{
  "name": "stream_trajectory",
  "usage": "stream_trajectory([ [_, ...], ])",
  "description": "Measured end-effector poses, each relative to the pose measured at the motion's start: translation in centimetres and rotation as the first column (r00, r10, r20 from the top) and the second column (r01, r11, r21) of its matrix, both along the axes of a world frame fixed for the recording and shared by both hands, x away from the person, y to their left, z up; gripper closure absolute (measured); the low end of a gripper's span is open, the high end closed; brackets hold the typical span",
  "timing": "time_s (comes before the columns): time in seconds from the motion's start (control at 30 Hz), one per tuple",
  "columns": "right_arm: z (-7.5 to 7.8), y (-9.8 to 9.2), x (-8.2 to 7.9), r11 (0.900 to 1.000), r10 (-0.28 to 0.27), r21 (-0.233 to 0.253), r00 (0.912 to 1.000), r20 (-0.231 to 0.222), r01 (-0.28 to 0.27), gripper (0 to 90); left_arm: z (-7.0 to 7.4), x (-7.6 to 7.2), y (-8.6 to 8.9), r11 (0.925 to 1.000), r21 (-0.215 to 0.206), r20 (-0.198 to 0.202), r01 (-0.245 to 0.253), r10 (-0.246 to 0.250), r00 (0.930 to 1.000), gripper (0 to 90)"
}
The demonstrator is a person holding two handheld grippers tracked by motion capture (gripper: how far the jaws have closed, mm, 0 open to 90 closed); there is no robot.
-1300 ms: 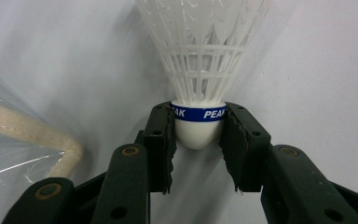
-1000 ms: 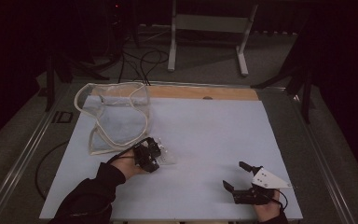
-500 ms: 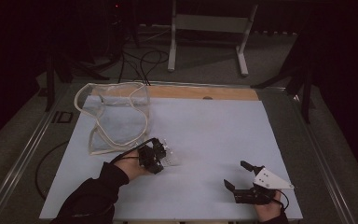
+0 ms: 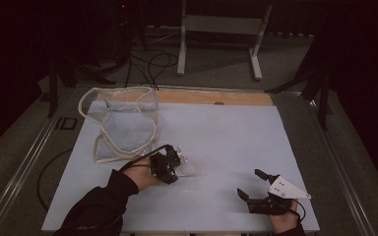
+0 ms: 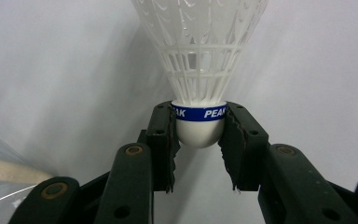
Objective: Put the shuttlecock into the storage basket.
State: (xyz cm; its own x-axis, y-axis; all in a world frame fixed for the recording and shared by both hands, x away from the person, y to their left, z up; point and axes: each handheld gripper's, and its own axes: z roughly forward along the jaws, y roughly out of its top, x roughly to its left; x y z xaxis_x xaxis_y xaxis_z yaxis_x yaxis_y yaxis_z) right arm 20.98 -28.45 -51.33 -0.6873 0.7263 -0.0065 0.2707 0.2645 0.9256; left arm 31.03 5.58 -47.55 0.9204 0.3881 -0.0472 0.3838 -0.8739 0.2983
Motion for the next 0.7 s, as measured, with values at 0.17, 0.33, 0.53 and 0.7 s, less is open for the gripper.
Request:
stream_trajectory([
  [0.17,0.0,0.2,0.0,1.000,0.002,-0.009,1.0000,-0.005,-0.002,9.0,0.9,-0.2,-0.2,0.9999,-0.012,-0.005,0.012,-0.012,0.9999,66.5],
  [0.33,-0.1,0.2,0.0,1.000,0.008,-0.010,1.0000,-0.006,-0.008,9.0,1.7,-0.4,-0.2,0.9993,-0.030,-0.020,0.024,-0.025,0.9995,66.5],
  [0.53,0.0,0.2,0.0,1.000,0.011,-0.011,0.9999,-0.003,-0.011,9.0,2.8,-0.7,-0.3,0.9984,-0.044,-0.021,0.034,-0.035,0.9992,66.5],
  [0.7,-0.1,0.2,0.0,1.000,0.015,-0.010,0.9999,-0.004,-0.015,9.0,3.9,-0.7,-0.2,0.9977,-0.056,-0.018,0.038,-0.039,0.9991,66.5],
])
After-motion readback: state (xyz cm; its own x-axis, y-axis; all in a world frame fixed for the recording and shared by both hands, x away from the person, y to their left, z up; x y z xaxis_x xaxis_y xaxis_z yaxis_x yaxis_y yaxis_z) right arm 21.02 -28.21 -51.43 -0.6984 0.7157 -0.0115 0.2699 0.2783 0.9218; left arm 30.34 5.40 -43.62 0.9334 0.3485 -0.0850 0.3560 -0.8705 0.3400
